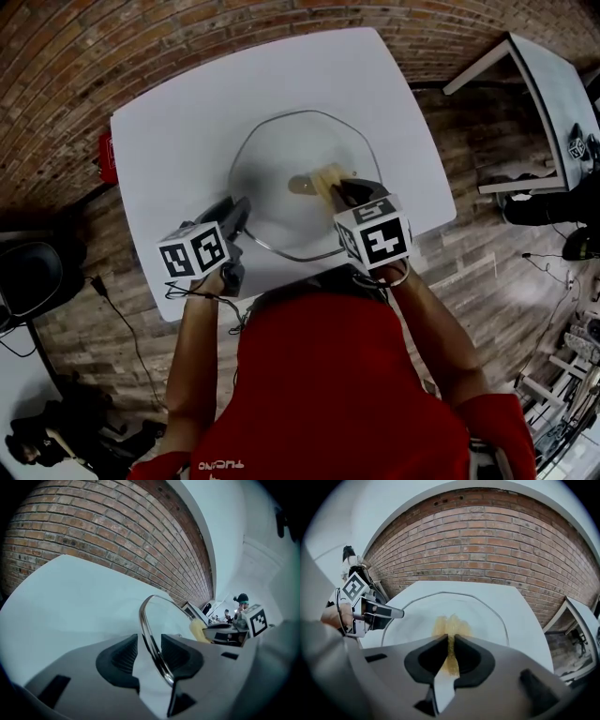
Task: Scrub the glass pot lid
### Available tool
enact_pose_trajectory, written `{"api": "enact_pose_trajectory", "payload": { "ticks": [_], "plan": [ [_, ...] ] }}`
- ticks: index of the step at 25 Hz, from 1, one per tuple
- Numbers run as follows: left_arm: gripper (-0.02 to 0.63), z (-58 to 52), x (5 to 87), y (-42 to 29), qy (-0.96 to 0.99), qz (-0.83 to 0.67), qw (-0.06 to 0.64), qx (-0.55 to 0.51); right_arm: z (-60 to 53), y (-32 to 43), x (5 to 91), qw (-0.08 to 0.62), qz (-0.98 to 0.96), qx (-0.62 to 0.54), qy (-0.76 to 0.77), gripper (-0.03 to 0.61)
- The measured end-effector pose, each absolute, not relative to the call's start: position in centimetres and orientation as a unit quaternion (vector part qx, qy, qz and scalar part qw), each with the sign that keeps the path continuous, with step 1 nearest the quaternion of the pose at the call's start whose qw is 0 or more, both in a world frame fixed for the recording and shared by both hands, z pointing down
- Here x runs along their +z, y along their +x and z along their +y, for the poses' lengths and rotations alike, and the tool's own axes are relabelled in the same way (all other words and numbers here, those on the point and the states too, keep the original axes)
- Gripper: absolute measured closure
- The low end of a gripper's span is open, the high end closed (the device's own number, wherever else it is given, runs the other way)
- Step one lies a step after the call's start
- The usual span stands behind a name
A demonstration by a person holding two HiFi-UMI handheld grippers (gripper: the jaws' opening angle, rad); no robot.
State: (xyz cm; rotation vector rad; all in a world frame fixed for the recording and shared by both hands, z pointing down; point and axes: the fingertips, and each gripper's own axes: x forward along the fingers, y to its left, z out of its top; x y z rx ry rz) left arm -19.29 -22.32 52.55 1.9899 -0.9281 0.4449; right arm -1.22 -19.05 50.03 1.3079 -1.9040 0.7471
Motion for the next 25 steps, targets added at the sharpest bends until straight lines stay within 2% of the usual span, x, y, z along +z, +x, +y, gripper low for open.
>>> {"api": "enact_pose_trajectory", "payload": {
  "ticks": [7, 17, 22, 25],
  "plan": [
    [0.435, -22.1, 51.8, -20.6, 0.8, -0.395, 0.419, 0.171, -21.9, -4.3, 50.7, 0.342, -0.751, 0.28, 0.49, 0.526],
    [0.433, -22.9, 46.7, -22.1, 0.818, -0.446, 0.334, 0.143, -23.5, -5.9, 52.1, 0.355, -0.754, 0.281, 0.475, 0.525],
    [0.433, -23.6, 44.7, -20.7, 0.831, -0.441, 0.315, 0.123, -24.0, -6.2, 52.3, 0.352, -0.761, 0.283, 0.466, 0.523],
    [0.433, -23.7, 44.3, -19.7, 0.837, -0.435, 0.31, 0.12, -24.0, -6.4, 52.1, 0.342, -0.768, 0.286, 0.46, 0.468]
  ]
}}
